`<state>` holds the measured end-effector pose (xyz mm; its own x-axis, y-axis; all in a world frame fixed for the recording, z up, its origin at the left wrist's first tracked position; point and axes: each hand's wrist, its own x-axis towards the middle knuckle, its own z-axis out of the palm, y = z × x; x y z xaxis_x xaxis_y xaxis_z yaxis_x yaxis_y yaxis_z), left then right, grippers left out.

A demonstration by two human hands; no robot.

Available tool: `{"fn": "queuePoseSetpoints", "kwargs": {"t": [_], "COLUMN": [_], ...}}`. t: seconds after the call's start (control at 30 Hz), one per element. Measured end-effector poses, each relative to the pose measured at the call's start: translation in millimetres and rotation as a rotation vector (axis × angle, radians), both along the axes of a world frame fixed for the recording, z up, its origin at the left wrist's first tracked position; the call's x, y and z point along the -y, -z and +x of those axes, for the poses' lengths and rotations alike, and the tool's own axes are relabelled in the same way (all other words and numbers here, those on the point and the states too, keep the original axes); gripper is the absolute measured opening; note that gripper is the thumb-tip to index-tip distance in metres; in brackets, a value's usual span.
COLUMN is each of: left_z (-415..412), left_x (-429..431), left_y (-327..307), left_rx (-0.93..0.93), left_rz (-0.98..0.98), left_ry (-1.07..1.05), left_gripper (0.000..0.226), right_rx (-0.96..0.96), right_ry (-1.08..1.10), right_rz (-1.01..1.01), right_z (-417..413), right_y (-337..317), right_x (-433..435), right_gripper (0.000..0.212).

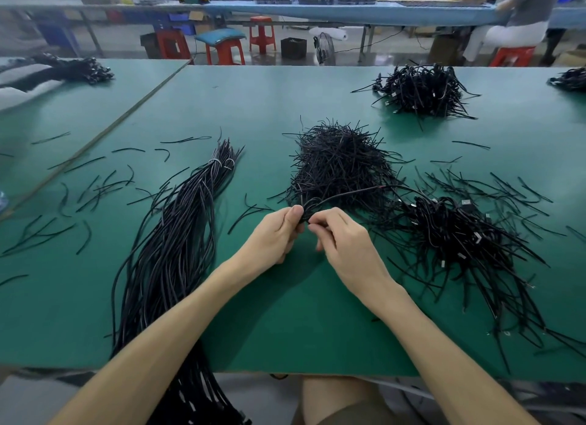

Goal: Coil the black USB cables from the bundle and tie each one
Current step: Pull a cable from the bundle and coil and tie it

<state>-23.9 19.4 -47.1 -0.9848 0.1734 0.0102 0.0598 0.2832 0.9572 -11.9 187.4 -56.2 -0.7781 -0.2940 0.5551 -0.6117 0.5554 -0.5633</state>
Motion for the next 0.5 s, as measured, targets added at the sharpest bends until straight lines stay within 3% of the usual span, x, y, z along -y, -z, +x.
{"fn": "queuePoseSetpoints", "kwargs": {"t": [0.3, 0.5], "left_z": [0, 1], "left_x": [3, 7], "left_y": [-3, -8], "left_rx": [0.082, 0.231], "left_rz": [0.096, 0.245], "left_ry": [-0.020, 0.081], "left_gripper": [0.042, 0.047], "right_rx": [0.093, 0.251], "right_ry": [0.018, 0.002], "right_rz": [-0.033, -0.198], "right_z": [-4, -16], "right_y": [4, 4], "right_x": [-2, -8], "right_gripper": [0.009, 0.039]}}
